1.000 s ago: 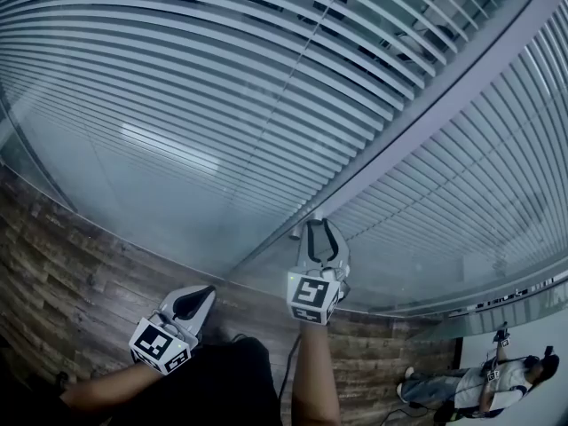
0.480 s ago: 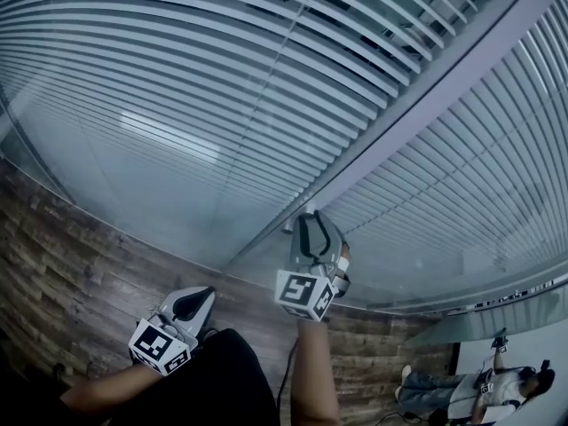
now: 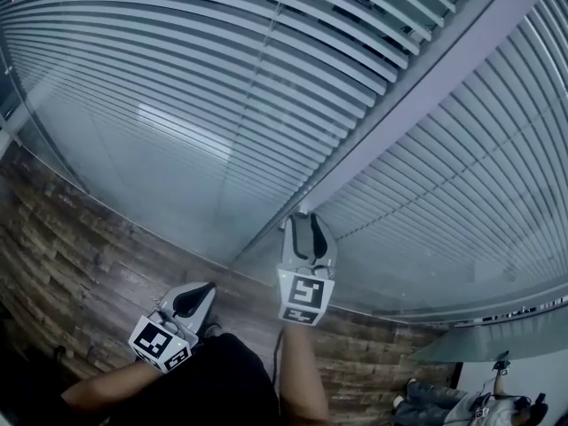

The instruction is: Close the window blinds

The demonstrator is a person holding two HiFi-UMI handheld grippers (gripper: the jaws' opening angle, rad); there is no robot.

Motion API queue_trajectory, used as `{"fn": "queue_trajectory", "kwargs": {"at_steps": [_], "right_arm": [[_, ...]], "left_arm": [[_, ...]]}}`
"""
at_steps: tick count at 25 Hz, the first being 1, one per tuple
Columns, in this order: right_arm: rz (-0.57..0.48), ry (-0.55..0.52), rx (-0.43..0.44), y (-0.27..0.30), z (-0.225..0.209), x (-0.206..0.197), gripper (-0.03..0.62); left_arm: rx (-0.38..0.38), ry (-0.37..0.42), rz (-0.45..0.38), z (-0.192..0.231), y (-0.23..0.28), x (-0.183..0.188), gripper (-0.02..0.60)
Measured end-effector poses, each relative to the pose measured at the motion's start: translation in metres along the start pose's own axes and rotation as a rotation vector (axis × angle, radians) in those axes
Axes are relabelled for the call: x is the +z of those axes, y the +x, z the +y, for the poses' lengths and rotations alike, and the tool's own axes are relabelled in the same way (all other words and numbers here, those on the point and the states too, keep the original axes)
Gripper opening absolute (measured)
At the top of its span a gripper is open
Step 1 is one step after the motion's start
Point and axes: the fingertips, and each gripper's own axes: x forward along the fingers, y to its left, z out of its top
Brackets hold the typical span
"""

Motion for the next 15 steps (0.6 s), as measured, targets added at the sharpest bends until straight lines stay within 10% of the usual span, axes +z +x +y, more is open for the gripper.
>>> {"fn": "queue_trajectory", "kwargs": {"at_steps": [15], "right_arm": [[-0.071, 0.151, -0.04, -0.005, 0.002, 0.002, 0.16]], "left_arm": [[0.077, 0.125, -0.057, -0.036, 0.003, 0.006, -0.002]]}}
